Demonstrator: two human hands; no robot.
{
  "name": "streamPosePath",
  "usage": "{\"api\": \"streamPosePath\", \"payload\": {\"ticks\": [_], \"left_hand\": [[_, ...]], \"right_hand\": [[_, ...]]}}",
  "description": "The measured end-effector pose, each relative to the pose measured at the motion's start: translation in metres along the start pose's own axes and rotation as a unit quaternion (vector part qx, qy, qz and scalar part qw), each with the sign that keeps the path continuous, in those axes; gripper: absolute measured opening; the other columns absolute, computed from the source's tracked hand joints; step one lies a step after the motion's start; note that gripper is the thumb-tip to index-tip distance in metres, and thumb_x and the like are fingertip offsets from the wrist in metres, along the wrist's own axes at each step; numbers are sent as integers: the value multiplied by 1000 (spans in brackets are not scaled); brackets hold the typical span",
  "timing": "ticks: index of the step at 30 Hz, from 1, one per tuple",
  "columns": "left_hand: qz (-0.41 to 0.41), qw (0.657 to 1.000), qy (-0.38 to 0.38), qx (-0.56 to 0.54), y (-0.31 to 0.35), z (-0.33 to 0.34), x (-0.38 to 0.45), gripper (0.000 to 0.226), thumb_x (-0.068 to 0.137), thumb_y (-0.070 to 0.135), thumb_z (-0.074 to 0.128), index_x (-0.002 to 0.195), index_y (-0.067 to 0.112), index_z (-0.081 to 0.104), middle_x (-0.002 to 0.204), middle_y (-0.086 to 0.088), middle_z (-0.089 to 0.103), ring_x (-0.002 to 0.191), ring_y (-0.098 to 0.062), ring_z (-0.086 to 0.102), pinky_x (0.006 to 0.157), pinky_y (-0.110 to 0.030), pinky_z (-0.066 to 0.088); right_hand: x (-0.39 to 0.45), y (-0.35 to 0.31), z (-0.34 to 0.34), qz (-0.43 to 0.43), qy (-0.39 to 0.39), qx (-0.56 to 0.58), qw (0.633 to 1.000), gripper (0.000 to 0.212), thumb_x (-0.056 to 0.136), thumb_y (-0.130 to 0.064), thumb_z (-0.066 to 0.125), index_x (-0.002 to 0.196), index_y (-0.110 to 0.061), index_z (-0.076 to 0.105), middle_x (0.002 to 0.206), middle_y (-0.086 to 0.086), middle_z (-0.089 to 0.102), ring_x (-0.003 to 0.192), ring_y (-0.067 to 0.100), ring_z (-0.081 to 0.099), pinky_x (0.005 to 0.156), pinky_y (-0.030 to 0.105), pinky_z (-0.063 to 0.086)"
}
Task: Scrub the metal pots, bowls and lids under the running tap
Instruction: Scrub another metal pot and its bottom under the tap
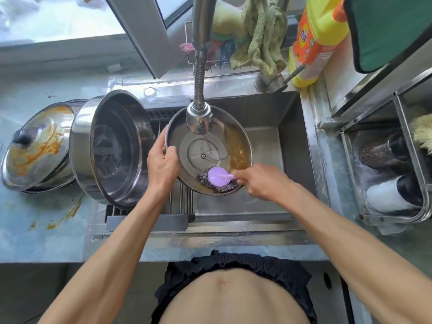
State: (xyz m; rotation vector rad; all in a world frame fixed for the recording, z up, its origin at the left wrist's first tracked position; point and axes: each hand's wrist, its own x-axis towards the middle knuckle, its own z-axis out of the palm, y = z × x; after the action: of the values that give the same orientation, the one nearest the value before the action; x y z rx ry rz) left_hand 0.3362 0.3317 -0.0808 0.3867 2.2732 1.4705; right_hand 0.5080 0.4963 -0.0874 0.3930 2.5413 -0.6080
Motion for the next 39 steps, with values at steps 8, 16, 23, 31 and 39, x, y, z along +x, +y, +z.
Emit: {"api": "streamPosePath", "payload": {"ticks": [8,16,23,31,39], "left_hand": [[-70,997,-16,-36,-8,21,-17,45,99,1,46,133,25,65,75,17,70,69,3,59,69,-17,51],[-55,997,-5,-50,-14,0,-13,61,90,-2,43,136,32,65,76,-1,55,66,-18,44,61,-29,41],[-58,997,38,-27,-6,14,-8,61,91,1,42,130,41,66,49,18,39,45,-4,29,44,-20,31],[-46,997,-47,-27,-5,29,-25,60,88,17,47,127,61,61,63,3,54,61,-20,41,60,-38,42],[-44,999,-4,-30,4,19,-27,65,89,10,47,133,55,59,59,0,35,52,-17,31,50,-25,32]], "right_hand": [[39,-32,-16,4,119,25,993,25,102,-25,43,122,-29,58,86,5,64,73,29,61,58,37,44],[53,6,-14,148,59,-18,987,33,97,-14,41,125,-20,59,117,13,64,104,37,63,79,39,46],[11,-14,-5,108,-65,79,989,20,97,-21,50,79,-22,57,92,6,63,85,29,62,64,30,42],[30,-38,-9,85,100,140,981,19,102,-24,45,109,-21,63,96,8,65,90,32,64,66,38,44],[25,13,10,207,43,102,972,24,95,-16,48,111,-16,65,108,13,64,94,35,63,73,36,46]]}}
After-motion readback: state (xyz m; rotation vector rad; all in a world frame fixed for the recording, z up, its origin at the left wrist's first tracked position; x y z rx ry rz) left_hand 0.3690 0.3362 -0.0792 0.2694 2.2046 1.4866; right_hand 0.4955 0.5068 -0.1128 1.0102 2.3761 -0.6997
